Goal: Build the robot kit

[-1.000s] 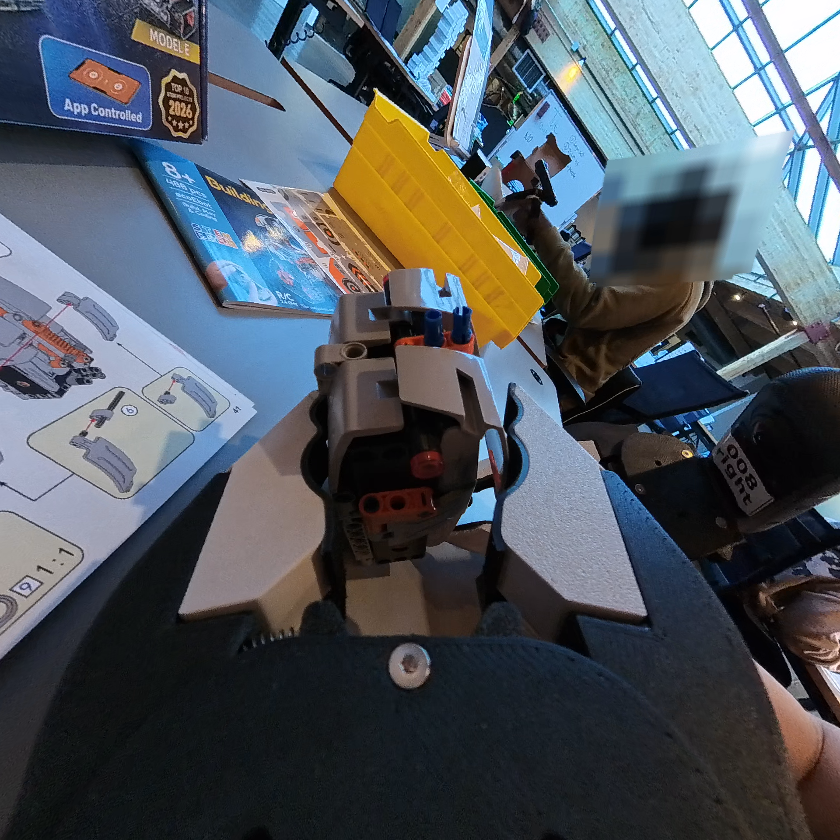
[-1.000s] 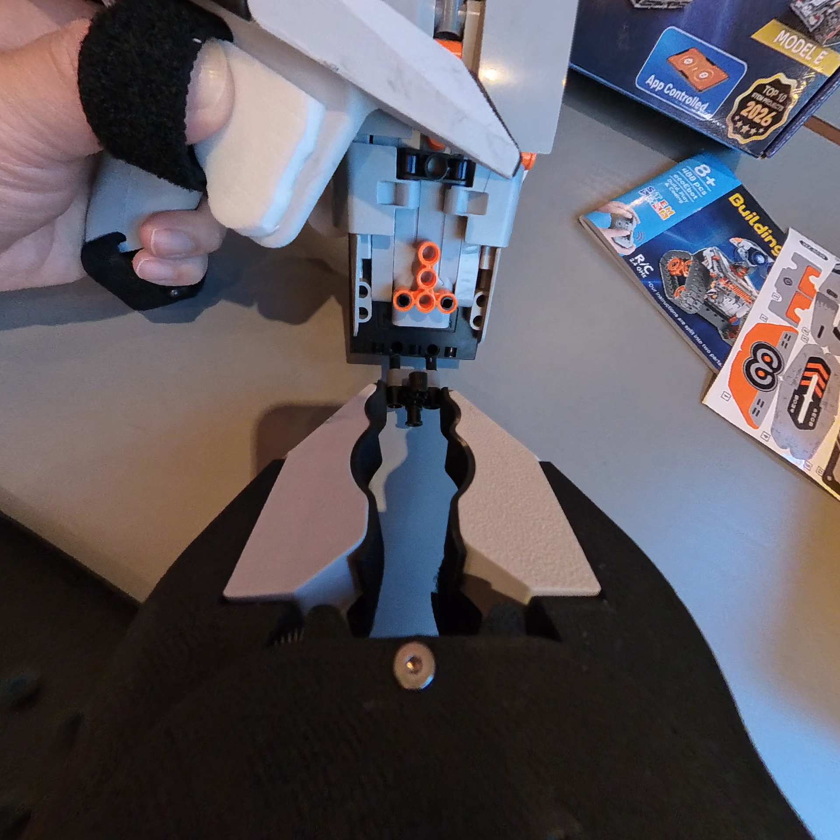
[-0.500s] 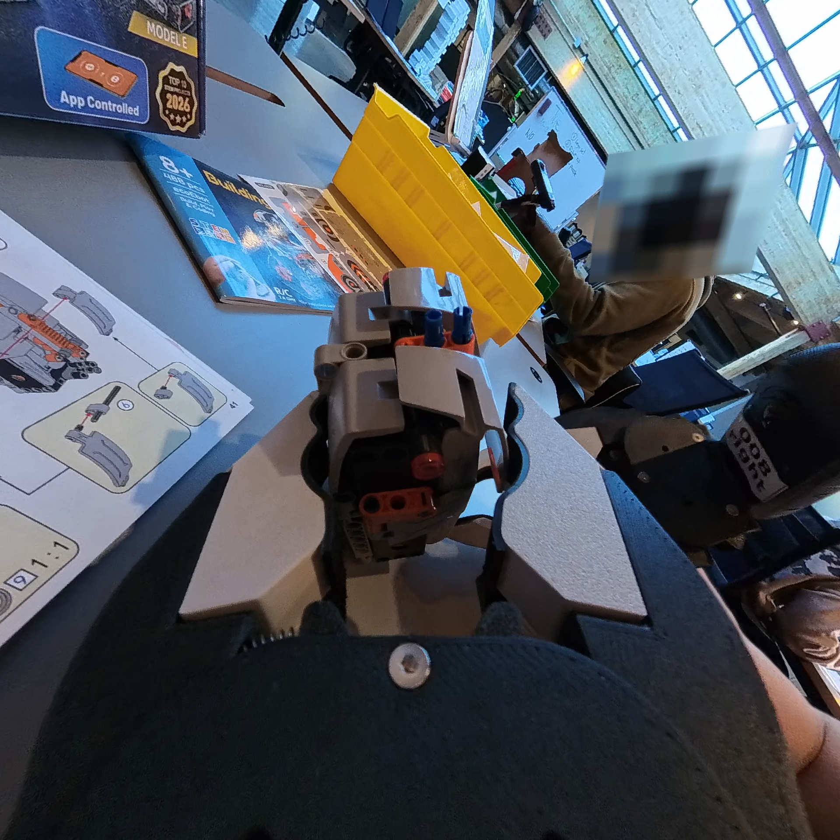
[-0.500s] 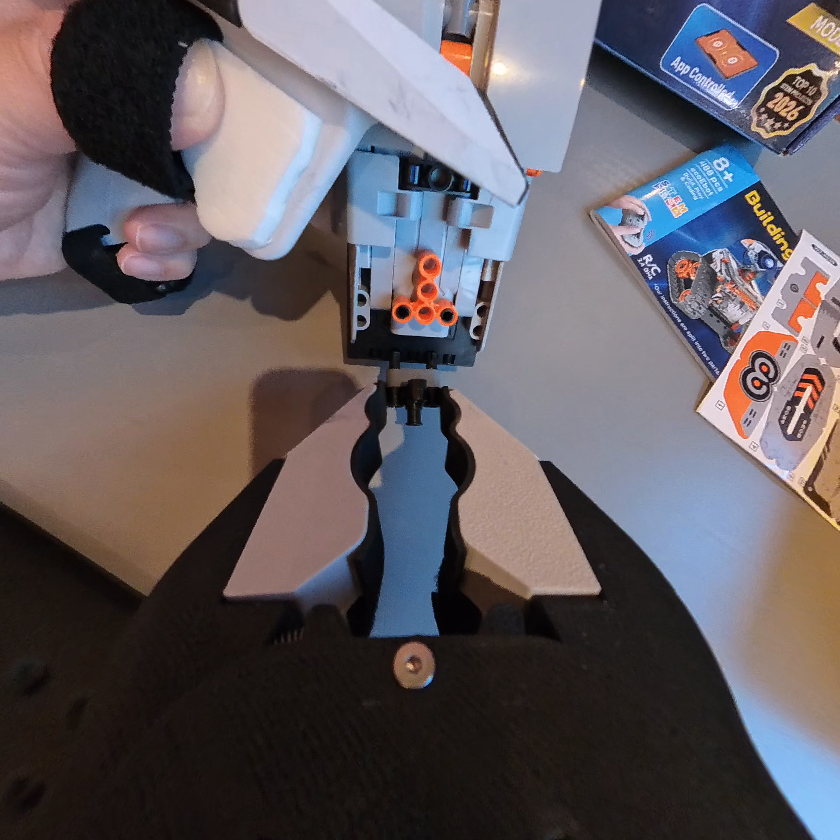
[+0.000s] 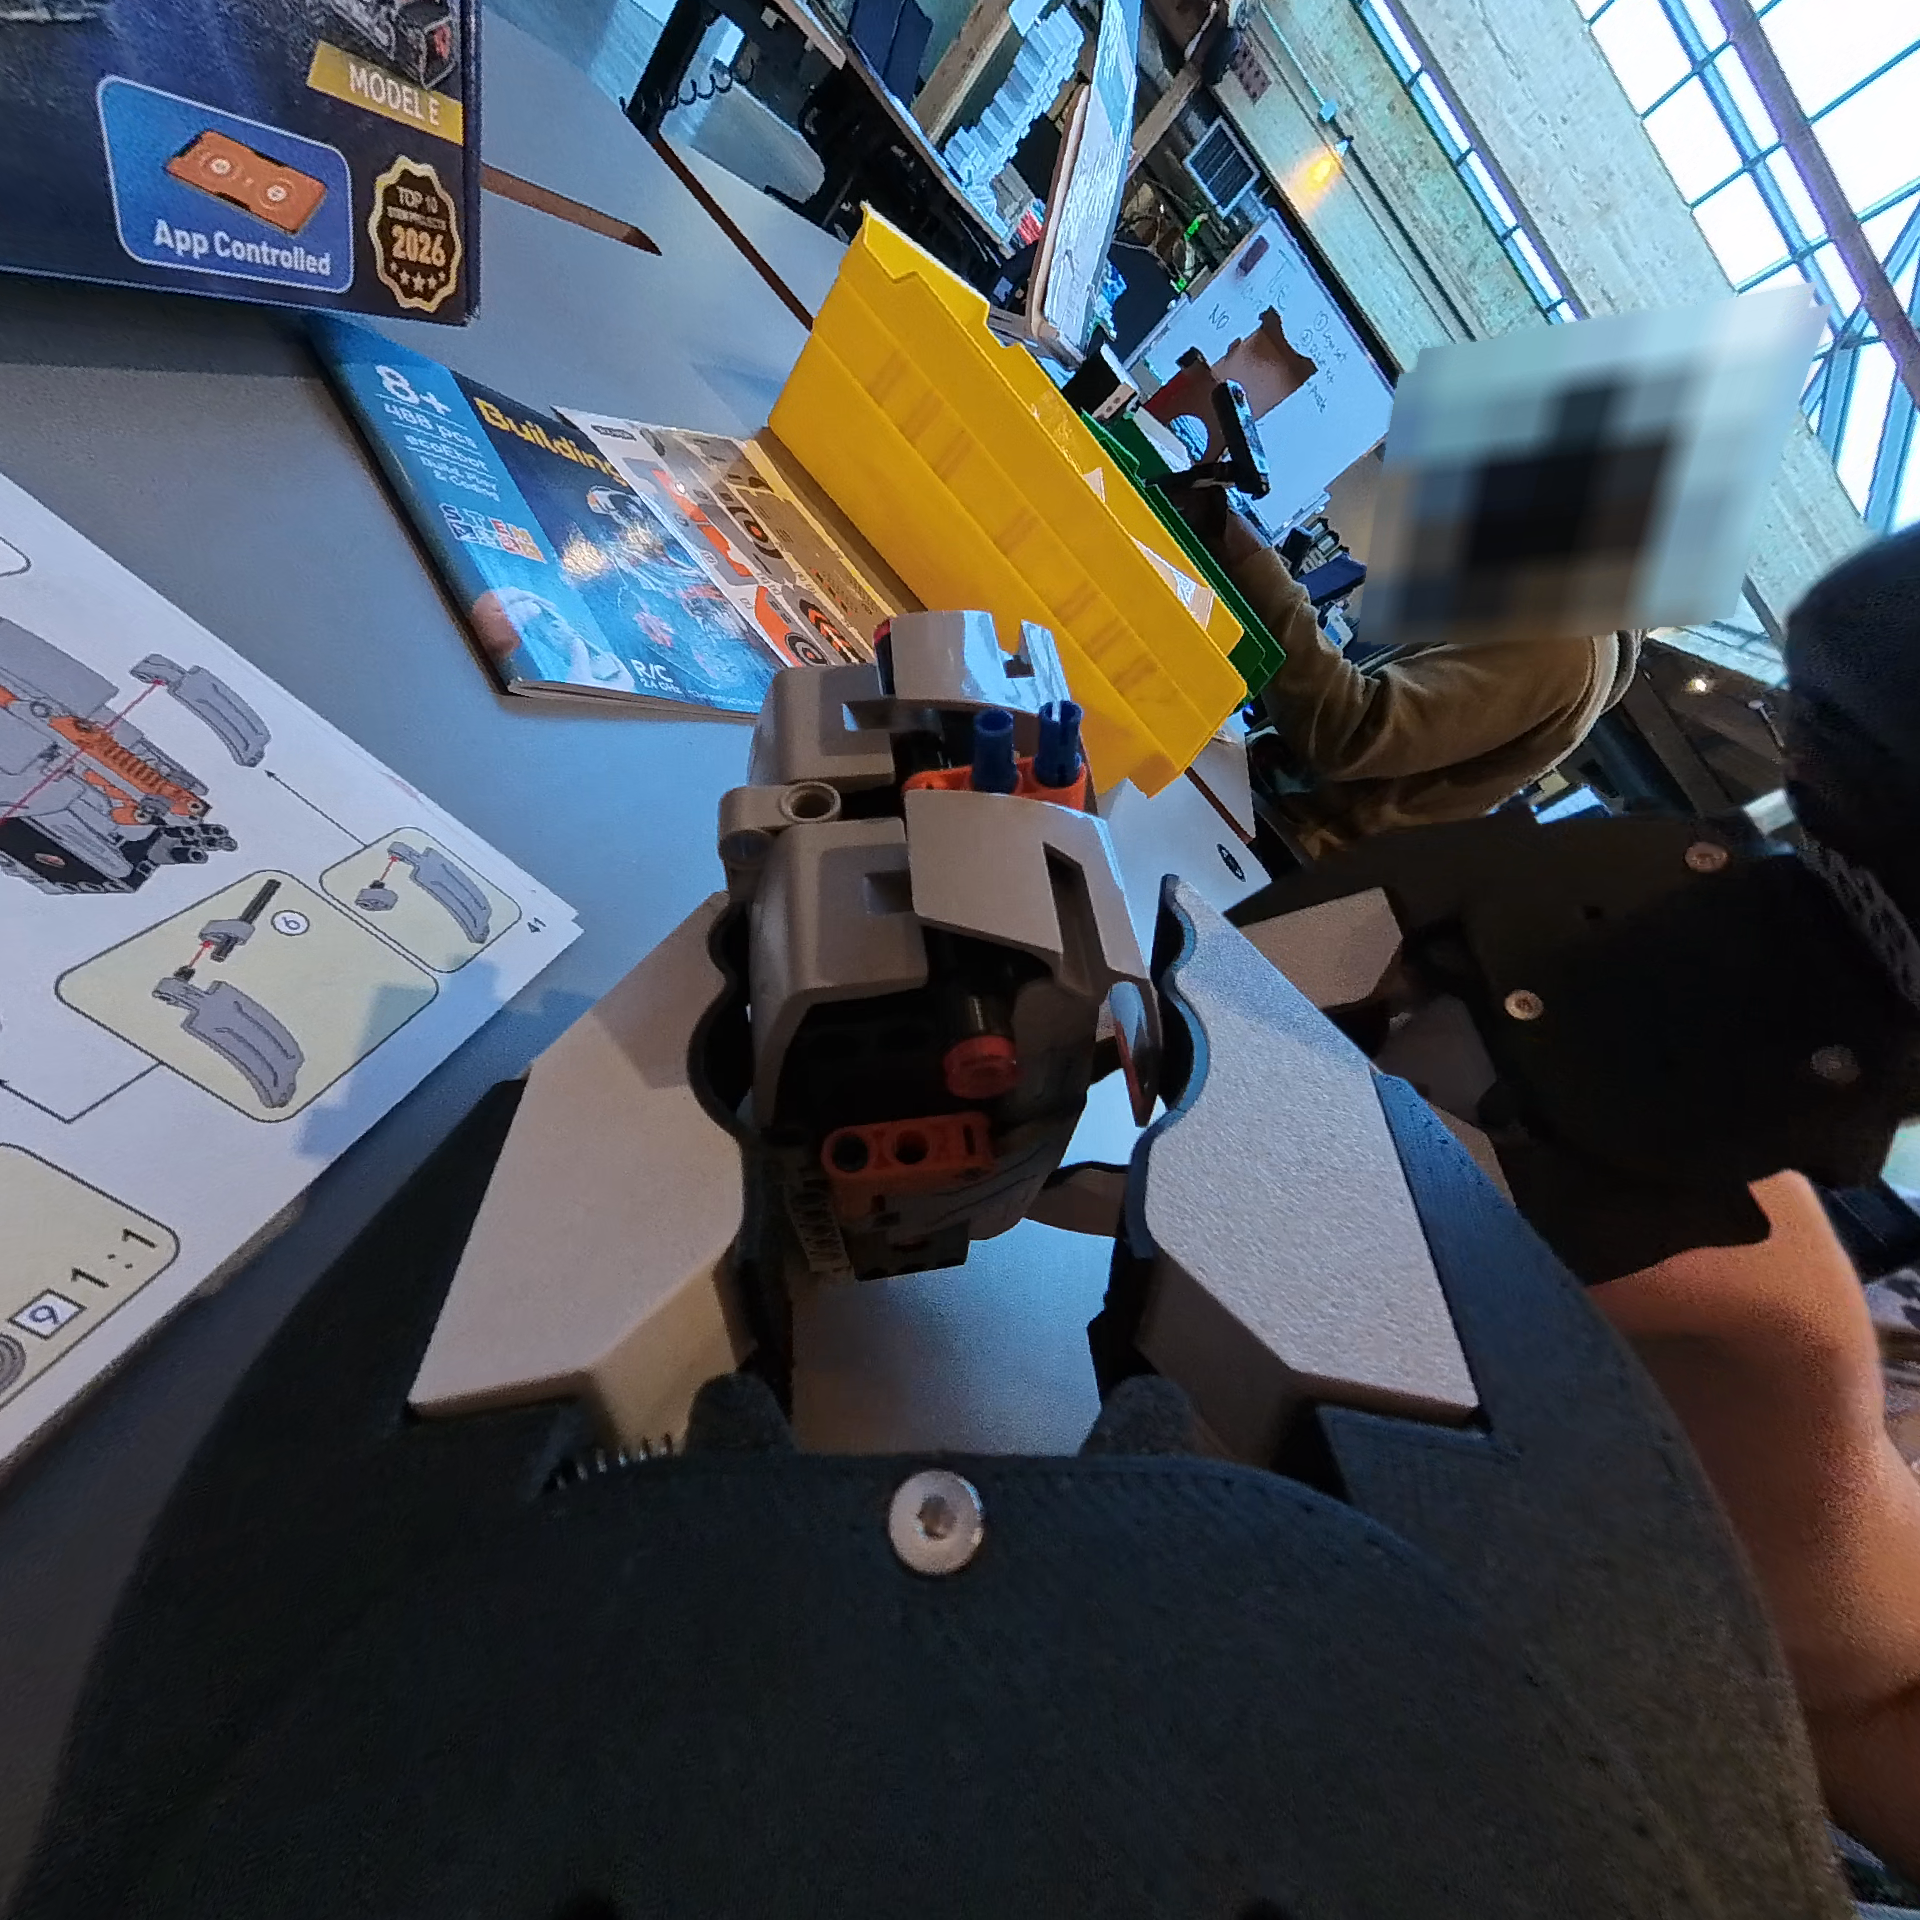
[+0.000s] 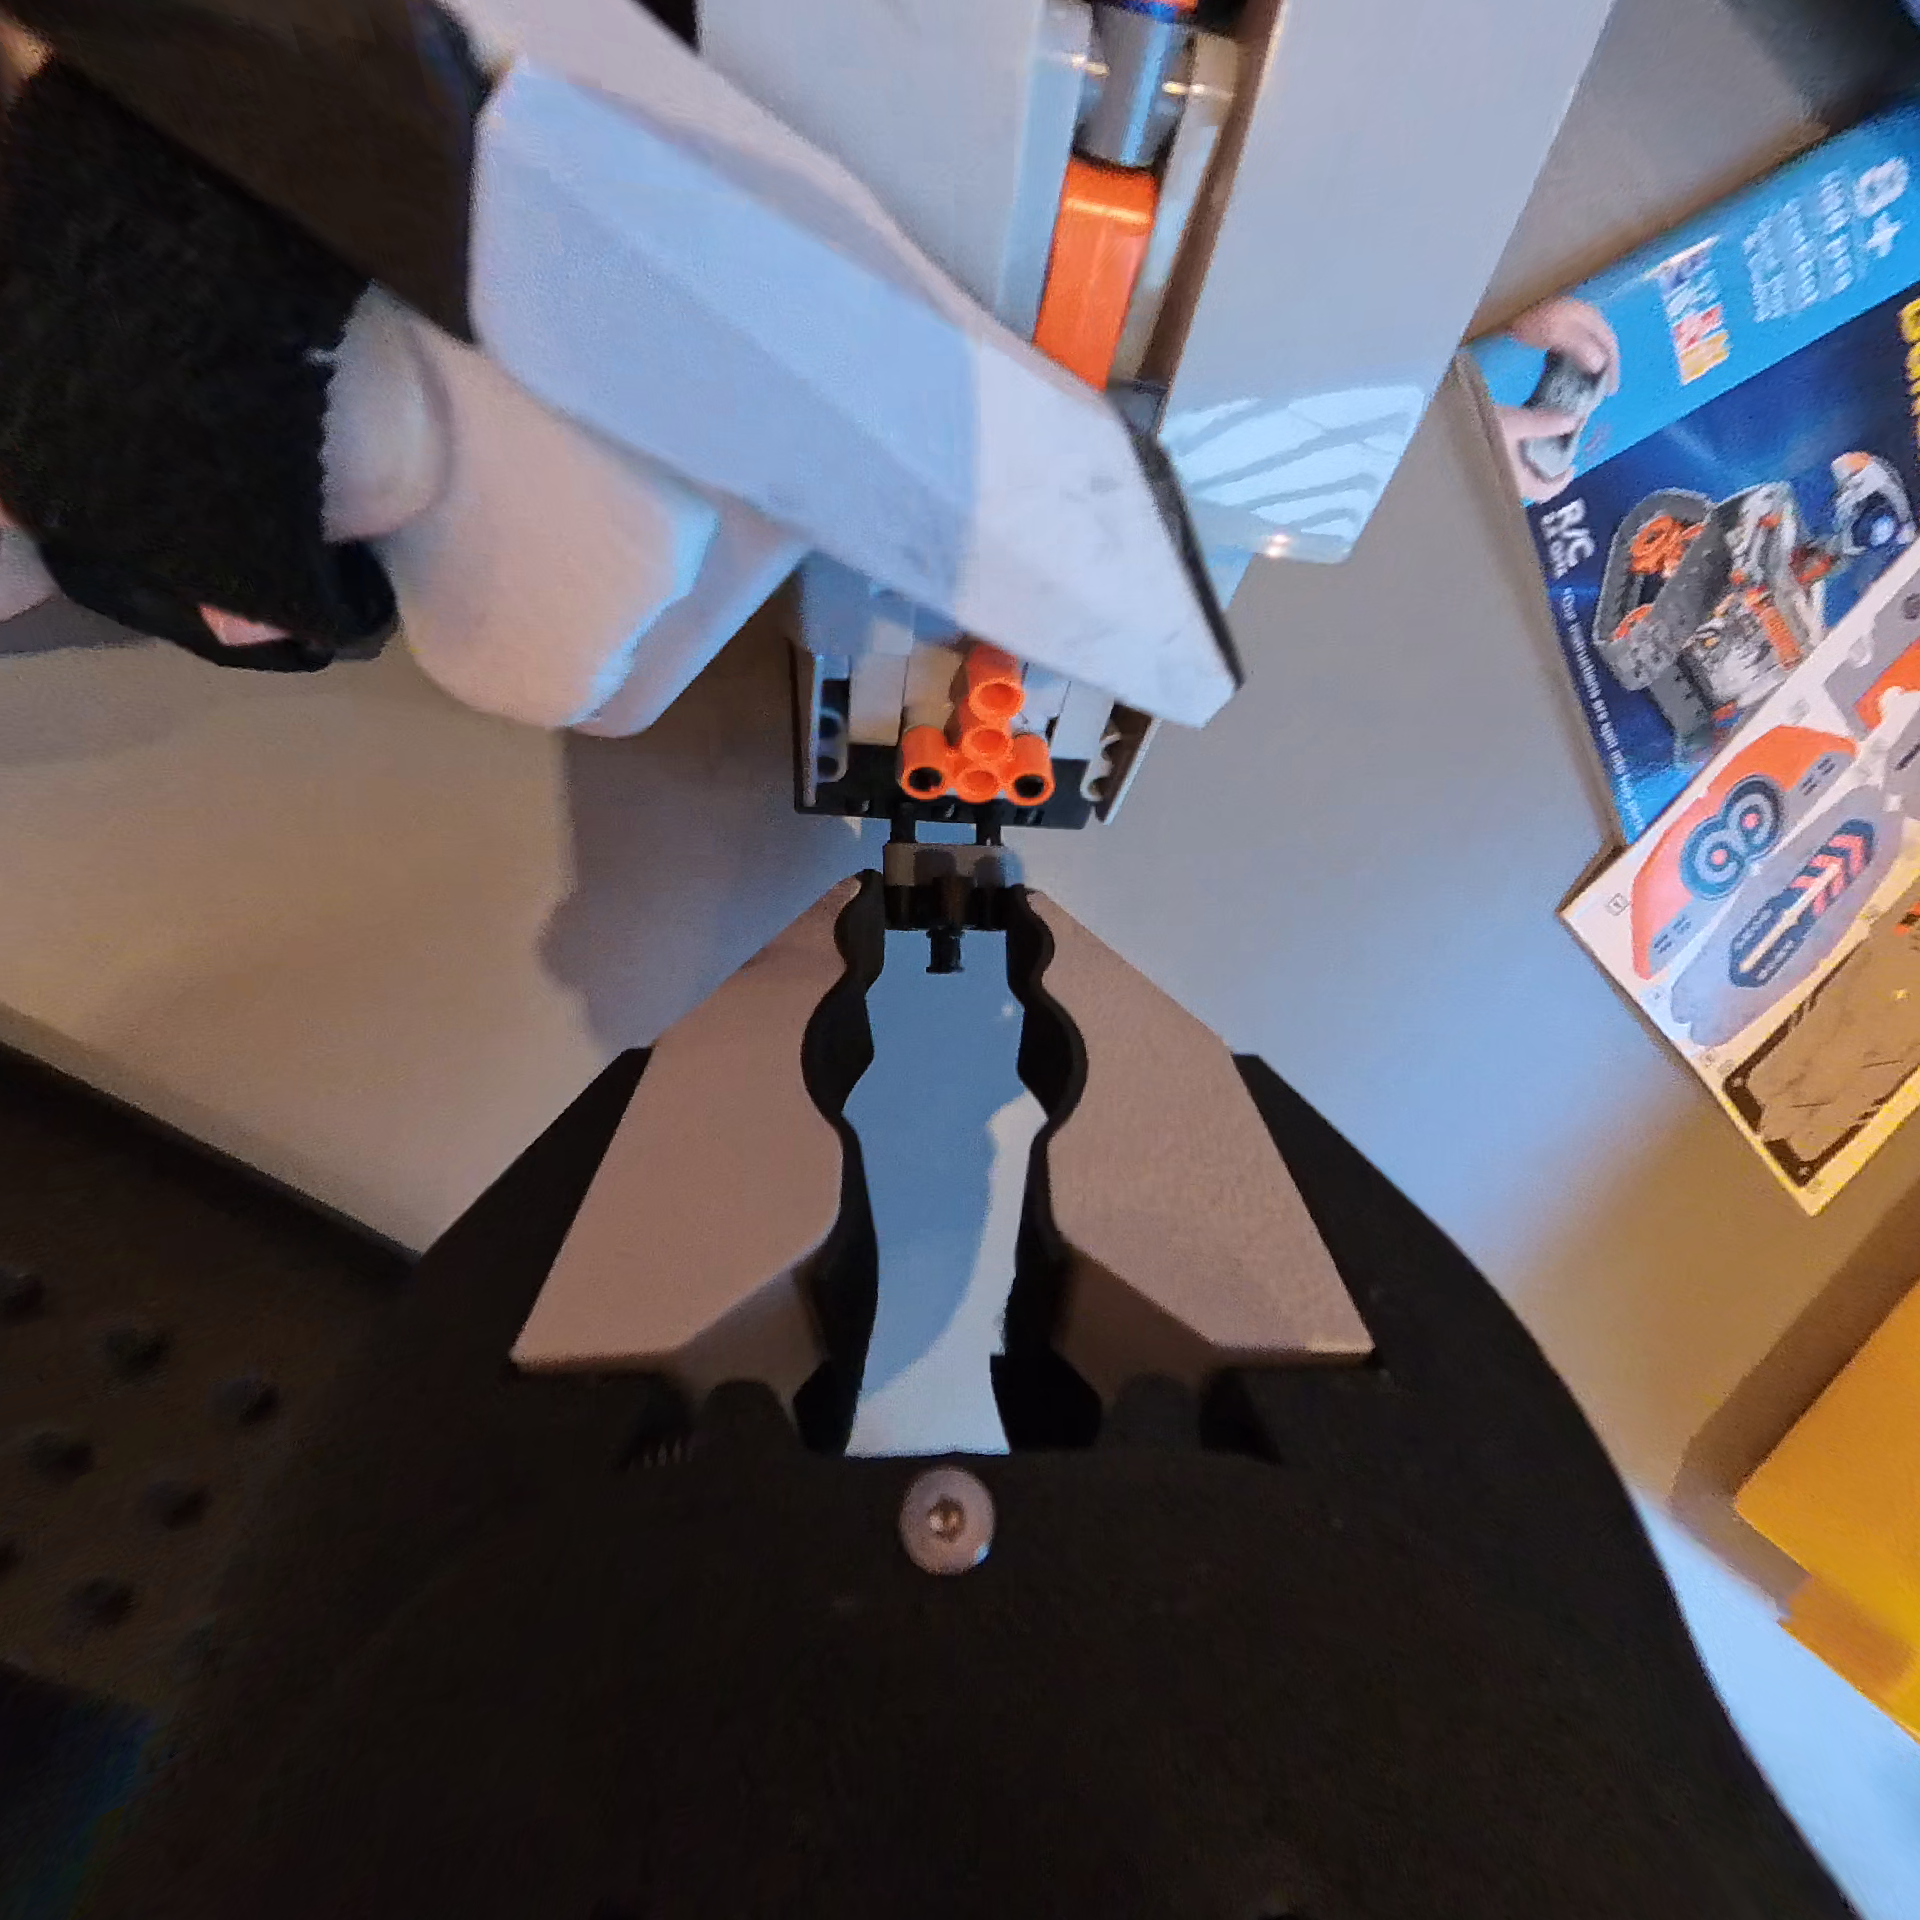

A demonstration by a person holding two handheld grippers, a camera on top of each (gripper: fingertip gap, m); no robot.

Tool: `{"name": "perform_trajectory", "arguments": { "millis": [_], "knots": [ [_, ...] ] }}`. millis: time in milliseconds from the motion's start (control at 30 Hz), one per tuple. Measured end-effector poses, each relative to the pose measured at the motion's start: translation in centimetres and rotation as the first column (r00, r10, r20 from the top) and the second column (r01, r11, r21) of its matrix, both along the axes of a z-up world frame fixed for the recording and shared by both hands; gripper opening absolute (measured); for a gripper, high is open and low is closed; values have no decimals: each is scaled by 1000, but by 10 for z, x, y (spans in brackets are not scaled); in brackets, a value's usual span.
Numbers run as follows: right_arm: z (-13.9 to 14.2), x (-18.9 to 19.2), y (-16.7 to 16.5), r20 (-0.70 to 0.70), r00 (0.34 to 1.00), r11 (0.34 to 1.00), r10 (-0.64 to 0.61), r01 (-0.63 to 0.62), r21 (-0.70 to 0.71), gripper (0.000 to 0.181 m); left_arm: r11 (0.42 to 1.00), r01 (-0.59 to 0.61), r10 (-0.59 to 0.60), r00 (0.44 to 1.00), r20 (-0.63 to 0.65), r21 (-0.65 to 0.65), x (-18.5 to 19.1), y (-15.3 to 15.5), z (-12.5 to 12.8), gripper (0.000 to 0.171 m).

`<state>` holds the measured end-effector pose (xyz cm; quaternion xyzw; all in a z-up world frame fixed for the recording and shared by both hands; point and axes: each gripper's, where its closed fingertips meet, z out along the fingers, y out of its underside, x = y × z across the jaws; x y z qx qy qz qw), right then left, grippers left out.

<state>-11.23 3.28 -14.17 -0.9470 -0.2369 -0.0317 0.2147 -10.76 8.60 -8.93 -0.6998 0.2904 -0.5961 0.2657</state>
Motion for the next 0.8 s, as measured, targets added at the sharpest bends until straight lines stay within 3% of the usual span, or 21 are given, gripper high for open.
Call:
{"name": "perform_trajectory", "arguments": {
  "millis": [200, 367, 467, 567, 800],
  "knots": [
    [1, 1, 3, 50, 999, 995, 3, 2, -98, 21, 1000, -16, 16, 1000, -8, 4, -1, 1, 0, 74],
    [5, 16, -14, 77, 997, 979, 25, -9, -206, 21, 996, -19, 20, 1000, 10, -84, -3, 4, -4, 74],
    [-2, 47, -53, 113, 993, 892, 18, 35, -451, 22, 993, -16, 18, 1000, 17, -114, -4, 6, -5, 74],
    [-4, 82, -81, 200, 979, 788, 39, 92, -609, 22, 992, -16, 19, 1000, 20, -125, -4, 7, -5, 74],
    [2, 116, -123, 354, 928, 583, 114, 226, -780, 22, 993, -13, 15, 1000, 14, -115, -4, 6, -5, 74]
  ]
}}
